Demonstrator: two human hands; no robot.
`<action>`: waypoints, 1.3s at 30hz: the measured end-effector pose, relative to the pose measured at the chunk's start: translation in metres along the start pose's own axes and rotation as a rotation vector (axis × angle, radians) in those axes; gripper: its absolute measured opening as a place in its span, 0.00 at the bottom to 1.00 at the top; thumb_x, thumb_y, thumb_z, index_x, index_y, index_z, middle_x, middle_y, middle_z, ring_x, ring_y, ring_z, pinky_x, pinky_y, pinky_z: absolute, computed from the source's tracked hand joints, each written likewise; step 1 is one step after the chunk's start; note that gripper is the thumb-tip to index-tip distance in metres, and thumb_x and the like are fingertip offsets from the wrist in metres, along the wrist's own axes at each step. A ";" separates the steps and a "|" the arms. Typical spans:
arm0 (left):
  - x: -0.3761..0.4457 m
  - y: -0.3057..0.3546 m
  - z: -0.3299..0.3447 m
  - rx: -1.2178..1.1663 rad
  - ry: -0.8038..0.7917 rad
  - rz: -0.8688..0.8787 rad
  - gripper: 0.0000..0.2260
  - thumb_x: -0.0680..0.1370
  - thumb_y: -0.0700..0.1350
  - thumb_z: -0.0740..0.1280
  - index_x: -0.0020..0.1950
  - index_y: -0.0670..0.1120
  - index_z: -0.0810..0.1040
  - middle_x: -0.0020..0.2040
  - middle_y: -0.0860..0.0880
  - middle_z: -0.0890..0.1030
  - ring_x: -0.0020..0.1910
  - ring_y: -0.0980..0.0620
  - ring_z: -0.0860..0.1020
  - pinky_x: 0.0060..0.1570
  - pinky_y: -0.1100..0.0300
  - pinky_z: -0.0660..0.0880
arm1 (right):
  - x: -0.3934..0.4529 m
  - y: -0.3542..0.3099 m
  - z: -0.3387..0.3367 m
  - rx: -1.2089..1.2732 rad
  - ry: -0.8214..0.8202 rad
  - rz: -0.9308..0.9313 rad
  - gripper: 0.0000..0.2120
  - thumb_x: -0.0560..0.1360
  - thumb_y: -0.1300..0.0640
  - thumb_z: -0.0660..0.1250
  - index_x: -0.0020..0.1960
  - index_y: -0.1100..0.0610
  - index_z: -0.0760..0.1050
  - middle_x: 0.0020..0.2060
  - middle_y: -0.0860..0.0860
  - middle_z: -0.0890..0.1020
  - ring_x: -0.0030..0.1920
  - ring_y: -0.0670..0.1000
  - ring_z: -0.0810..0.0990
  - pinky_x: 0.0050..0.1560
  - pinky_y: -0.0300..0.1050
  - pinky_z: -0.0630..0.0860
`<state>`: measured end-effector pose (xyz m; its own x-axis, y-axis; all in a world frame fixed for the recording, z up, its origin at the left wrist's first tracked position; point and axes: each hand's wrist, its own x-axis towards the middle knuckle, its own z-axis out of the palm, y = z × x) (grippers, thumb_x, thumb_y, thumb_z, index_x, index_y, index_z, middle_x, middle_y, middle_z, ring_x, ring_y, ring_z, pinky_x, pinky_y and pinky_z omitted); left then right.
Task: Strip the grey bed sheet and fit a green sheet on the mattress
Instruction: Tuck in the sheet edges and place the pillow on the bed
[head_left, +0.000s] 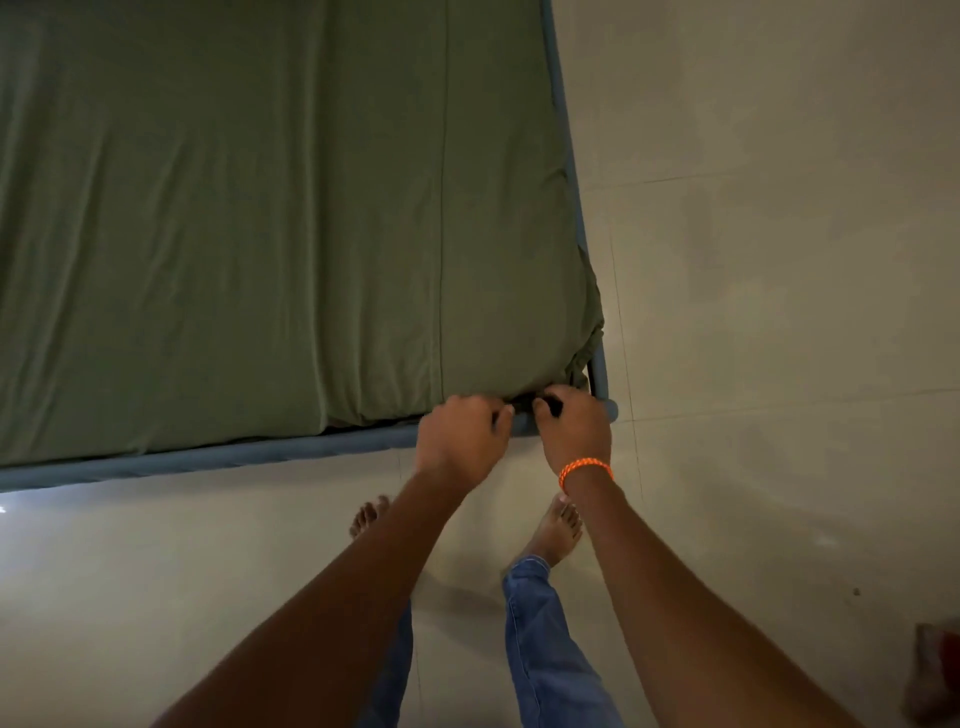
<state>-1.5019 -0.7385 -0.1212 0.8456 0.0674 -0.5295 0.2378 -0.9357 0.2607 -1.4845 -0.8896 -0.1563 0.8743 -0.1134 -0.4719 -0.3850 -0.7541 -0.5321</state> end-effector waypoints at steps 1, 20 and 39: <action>-0.003 0.001 -0.005 -0.028 0.126 -0.025 0.17 0.85 0.59 0.59 0.51 0.52 0.83 0.39 0.50 0.83 0.38 0.46 0.81 0.38 0.54 0.78 | -0.004 -0.005 0.000 0.054 0.093 0.027 0.09 0.81 0.54 0.66 0.45 0.55 0.80 0.39 0.52 0.82 0.39 0.52 0.79 0.37 0.47 0.76; 0.075 0.010 -0.021 -0.118 0.336 -0.186 0.14 0.87 0.51 0.57 0.50 0.43 0.76 0.45 0.39 0.83 0.45 0.35 0.81 0.39 0.50 0.69 | 0.078 -0.037 -0.048 -0.332 0.243 -0.253 0.13 0.87 0.52 0.55 0.53 0.58 0.74 0.38 0.58 0.81 0.38 0.62 0.80 0.36 0.47 0.63; 0.074 0.063 -0.008 -0.173 0.151 -0.053 0.11 0.86 0.50 0.58 0.59 0.46 0.76 0.51 0.38 0.84 0.52 0.32 0.82 0.44 0.47 0.74 | 0.094 -0.002 -0.037 -0.080 0.212 0.265 0.10 0.84 0.54 0.62 0.55 0.57 0.79 0.52 0.66 0.80 0.52 0.70 0.79 0.48 0.57 0.73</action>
<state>-1.4208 -0.7895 -0.1375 0.8886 0.1786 -0.4226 0.3516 -0.8569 0.3770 -1.3908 -0.9230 -0.1736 0.7921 -0.4376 -0.4256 -0.5900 -0.7276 -0.3499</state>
